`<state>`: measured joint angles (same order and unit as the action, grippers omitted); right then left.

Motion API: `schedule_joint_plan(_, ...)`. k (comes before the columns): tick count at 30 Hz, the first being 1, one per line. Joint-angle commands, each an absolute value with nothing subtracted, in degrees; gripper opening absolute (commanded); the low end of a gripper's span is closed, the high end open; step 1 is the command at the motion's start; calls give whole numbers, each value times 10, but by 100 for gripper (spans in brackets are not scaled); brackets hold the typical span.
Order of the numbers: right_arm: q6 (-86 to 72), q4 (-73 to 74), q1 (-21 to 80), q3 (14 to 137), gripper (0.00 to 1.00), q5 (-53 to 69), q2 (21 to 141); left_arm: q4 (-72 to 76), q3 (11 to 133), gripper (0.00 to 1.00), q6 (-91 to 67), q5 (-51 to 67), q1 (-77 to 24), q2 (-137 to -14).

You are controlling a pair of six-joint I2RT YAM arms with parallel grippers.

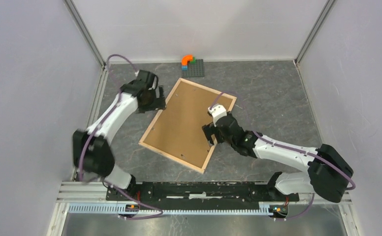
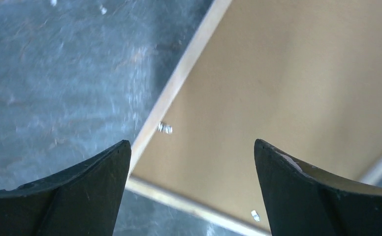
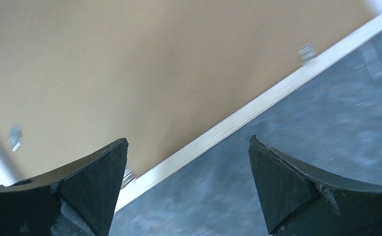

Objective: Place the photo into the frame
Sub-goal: Adjust the photo frame at the center of the board.

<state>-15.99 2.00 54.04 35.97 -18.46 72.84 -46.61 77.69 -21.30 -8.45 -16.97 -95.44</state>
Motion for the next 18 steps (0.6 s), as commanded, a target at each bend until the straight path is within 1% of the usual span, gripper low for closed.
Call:
schedule_joint_plan(1,-28,65,439,477,98,-152,784,-451,654,100,-306,-77,-201,-783)
schedule_joint_plan(5,44,88,368,632,98,-74,916,-460,516,100,-458,-161,-347,-646)
schedule_joint_plan(8,88,140,328,796,98,-9,1046,-478,449,100,-607,-151,-409,-590)
schedule_joint_plan(11,99,185,301,934,98,34,1162,-460,405,100,-673,-117,-424,-561)
schedule_joint_plan(14,87,194,274,1028,98,60,1227,-380,352,100,-711,-73,-425,-560)
schedule_joint_plan(18,41,166,239,1067,98,111,1282,-305,329,97,-735,-30,-425,-616)
